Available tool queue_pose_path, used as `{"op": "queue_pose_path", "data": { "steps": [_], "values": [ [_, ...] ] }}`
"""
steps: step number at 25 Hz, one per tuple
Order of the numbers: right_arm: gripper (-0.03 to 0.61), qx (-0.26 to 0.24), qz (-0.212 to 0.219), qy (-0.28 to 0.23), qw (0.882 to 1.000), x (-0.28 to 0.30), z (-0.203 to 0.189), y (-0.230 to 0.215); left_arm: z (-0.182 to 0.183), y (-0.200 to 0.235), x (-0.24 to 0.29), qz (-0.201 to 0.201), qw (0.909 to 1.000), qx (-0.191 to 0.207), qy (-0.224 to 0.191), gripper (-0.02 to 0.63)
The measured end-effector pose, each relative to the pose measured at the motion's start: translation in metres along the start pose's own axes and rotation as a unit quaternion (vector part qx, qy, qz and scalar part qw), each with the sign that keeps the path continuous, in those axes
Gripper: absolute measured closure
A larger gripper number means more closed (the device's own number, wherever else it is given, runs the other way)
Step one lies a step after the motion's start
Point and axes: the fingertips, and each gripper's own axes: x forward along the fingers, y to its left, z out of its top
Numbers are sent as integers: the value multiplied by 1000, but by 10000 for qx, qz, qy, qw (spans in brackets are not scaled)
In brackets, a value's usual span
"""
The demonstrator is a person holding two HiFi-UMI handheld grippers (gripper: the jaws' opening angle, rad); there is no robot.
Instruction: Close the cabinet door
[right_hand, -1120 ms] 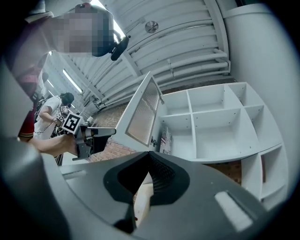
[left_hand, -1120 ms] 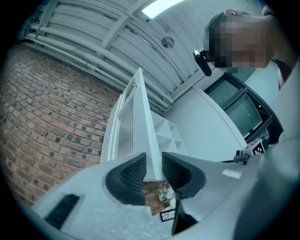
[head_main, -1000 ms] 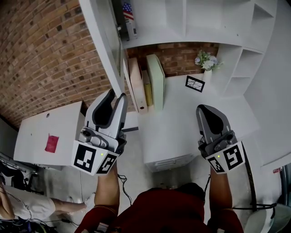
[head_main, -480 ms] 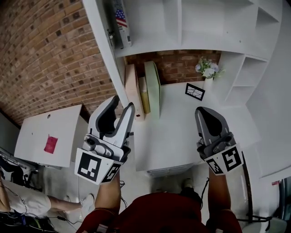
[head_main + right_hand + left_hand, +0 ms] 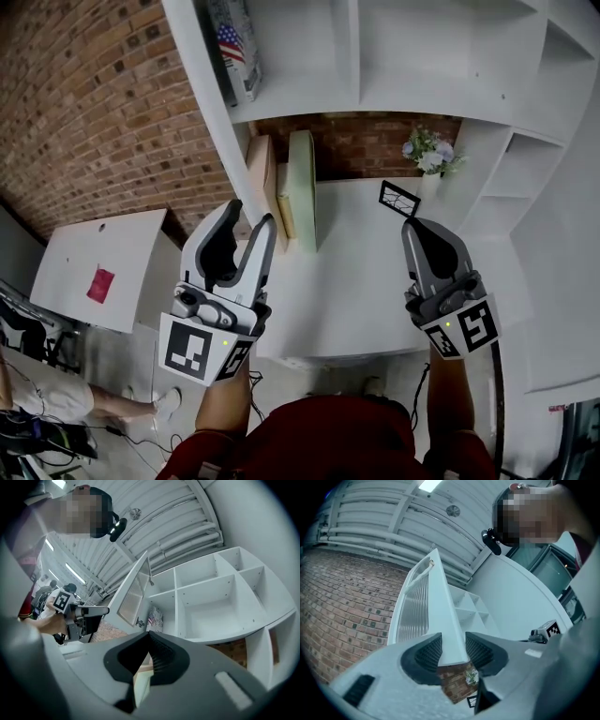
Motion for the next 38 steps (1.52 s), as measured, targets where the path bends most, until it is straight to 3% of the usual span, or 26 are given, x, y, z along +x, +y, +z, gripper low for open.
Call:
{"op": "queue_pose_path", "data": {
  "steps": [14, 22, 38],
  "values": [
    [565, 156, 469, -79, 9987, -23, 5, -80, -30, -28, 82, 685, 9968, 182, 375, 456],
    [565, 189, 673, -79, 9975, -37, 3, -99, -54, -26, 131, 1115, 9912, 352, 619, 425],
    [565, 190, 491, -48, 9986, -10, -13, -114, -73, -20, 174, 825, 9948, 258, 538, 439]
  ]
}}
